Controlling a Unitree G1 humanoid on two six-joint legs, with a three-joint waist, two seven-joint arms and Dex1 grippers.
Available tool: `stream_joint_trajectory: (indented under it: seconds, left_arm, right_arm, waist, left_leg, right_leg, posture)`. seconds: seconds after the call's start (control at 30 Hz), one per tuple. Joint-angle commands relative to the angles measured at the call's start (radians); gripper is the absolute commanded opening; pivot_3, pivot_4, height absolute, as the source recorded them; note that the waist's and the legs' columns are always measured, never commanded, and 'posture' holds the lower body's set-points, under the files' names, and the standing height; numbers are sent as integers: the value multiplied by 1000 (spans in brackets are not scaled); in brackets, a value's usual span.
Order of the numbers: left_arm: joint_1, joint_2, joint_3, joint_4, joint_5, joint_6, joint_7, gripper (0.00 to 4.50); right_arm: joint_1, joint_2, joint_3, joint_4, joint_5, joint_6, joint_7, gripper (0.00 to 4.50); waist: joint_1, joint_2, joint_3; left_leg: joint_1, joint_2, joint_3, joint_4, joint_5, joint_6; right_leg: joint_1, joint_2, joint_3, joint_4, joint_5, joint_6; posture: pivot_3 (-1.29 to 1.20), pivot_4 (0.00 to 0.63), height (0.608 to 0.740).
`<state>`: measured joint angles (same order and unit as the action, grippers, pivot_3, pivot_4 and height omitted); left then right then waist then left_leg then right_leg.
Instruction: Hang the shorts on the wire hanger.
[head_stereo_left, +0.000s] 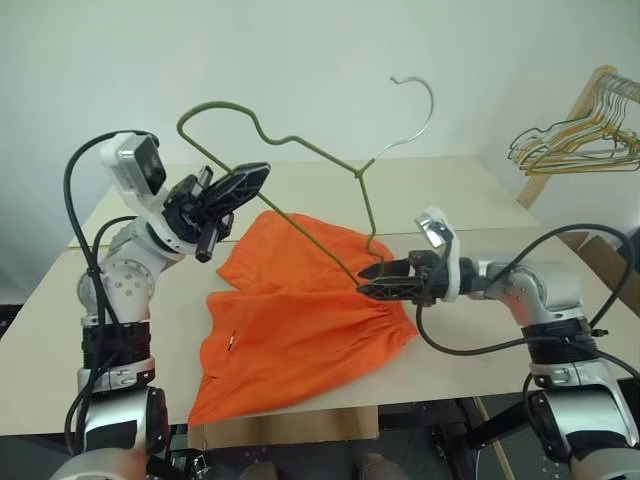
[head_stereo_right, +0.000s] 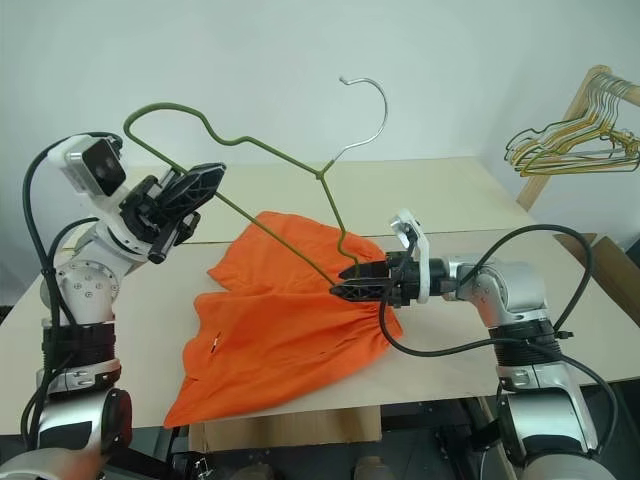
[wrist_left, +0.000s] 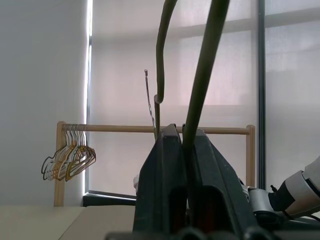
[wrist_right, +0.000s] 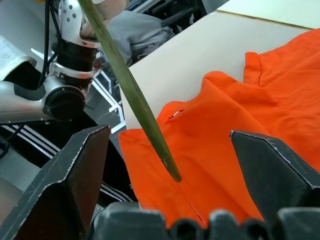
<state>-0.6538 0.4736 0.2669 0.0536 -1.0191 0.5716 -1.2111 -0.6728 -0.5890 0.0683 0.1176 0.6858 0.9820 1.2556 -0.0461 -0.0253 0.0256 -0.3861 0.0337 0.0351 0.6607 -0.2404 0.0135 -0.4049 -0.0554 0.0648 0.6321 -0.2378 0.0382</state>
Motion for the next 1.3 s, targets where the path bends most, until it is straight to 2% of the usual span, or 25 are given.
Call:
stream_joint_trajectory:
  seconds: [0.03, 0.1, 0.17, 0.53, 0.83, 0.93, 1.07, 1.2, 1.3]
  left_arm:
    - [-28, 4, 4, -2, 4, 0, -4, 0]
    - [-28, 6, 0, 0, 9, 4, 2, 0]
    - [-26, -2, 1, 1, 7, 2, 6, 0]
    - [-22, -46, 28, 69, 9, -10, 34, 0]
    - [4, -52, 15, 135, 69, -16, 51, 0]
    - [8, -42, 1, 161, 96, -1, 55, 797]
    - [27, -26, -31, 183, 177, -13, 70, 2080]
    - [91, 32, -84, 157, 265, -26, 39, 3415]
    - [150, 81, -142, 118, 349, -81, -7, 4369]
  right_arm:
    - [-36, 1, -7, -6, 6, -33, 26, 4475]
    - [-34, 0, -5, -9, 7, -45, 41, 4475]
    - [-35, 2, -12, -4, 12, -46, 41, 3893]
    - [-17, 0, 21, -23, -16, -87, 65, 72]
    - [-2, -2, 29, -37, -27, -109, 78, 13]
    - [0, -1, 19, -36, -19, -105, 78, 0]
    - [0, 5, -18, -36, 21, -80, 74, 0]
    - [2, -1, -92, -19, 65, -13, 15, 0]
    - [27, -56, -147, -2, 92, 67, -19, 0]
  waist:
    - [0, 0, 0]
    - [1, 0, 0]
    - [1, 0, 0]
    - [-2, 0, 0]
    - [1, 0, 0]
    - [0, 0, 0]
    - [0, 0, 0]
    - [-2, 0, 0]
    - [0, 0, 0]
  left_leg:
    - [0, 0, 0, 0, 0, 0]
    - [0, 0, 0, 0, 0, 0]
    - [0, 0, 0, 0, 0, 0]
    - [0, 0, 0, 0, 0, 0]
    - [-1, 0, -1, 0, 0, 0]
    - [0, 0, -1, 0, 0, 0]
    - [0, 0, -1, 0, 0, 0]
    - [0, 0, -1, 0, 0, 0]
    - [-1, 0, 0, 0, 0, 0]
  right_leg:
    - [0, 0, 0, 0, 0, 0]
    - [0, 0, 0, 0, 0, 0]
    - [0, 0, 0, 0, 0, 0]
    - [0, 0, 0, 0, 0, 0]
    - [0, 0, 0, 0, 0, 0]
    - [0, 0, 0, 0, 0, 0]
    - [0, 0, 0, 0, 0, 0]
    - [0, 0, 0, 0, 0, 0]
    - [-1, 0, 0, 0, 0, 0]
  posture:
    - [-17, 0, 740]
    - [-17, 0, 740]
    - [-17, 0, 740]
    - [-19, 0, 740]
    - [-20, 0, 740]
    - [-16, 0, 740]
    - [-18, 0, 740]
    - [-26, 0, 740]
    - [-29, 0, 740]
